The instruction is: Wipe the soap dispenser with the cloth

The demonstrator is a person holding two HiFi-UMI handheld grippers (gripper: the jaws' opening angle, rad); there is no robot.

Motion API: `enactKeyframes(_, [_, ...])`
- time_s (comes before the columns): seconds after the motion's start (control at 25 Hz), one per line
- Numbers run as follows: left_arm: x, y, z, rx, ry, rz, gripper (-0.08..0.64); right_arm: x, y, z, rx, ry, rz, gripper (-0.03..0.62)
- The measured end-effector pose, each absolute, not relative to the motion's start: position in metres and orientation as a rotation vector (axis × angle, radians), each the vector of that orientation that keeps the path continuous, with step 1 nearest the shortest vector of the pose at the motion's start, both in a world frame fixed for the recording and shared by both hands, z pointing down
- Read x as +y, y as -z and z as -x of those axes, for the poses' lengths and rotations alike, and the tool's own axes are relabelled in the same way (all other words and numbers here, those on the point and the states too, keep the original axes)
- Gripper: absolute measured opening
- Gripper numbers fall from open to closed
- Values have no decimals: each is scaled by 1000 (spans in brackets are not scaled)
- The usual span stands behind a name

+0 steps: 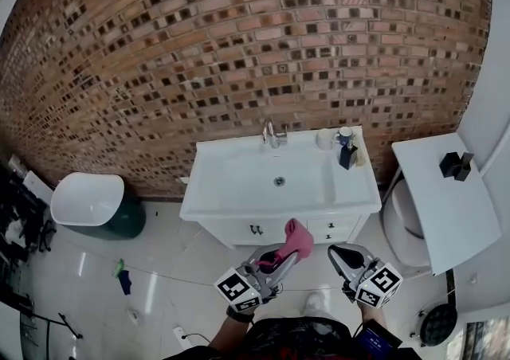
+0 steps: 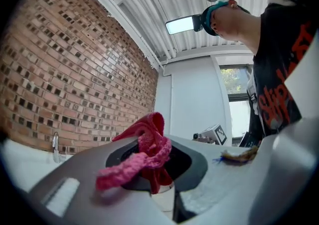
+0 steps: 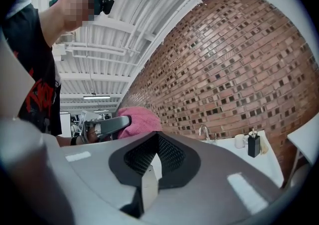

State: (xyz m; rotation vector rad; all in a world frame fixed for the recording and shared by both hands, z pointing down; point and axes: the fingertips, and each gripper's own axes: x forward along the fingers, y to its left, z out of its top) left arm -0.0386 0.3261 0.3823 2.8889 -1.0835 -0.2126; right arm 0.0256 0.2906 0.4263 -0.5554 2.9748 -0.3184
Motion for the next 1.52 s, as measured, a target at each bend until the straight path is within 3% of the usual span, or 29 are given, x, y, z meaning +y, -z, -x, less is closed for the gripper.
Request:
enactKeyframes(0.88, [236,-387,87,-947,260,-2908,48,192,-394,-17,2844,275,727,2])
enactKeyframes(1.28, [209,-398,114,-949,279,-2891,49,145,-424,-6,2944,270,1121,0])
enactKeyframes(1.52, [190,-400,128,-921,291,-2857,48,146,-433,13,2995,285,1131,37])
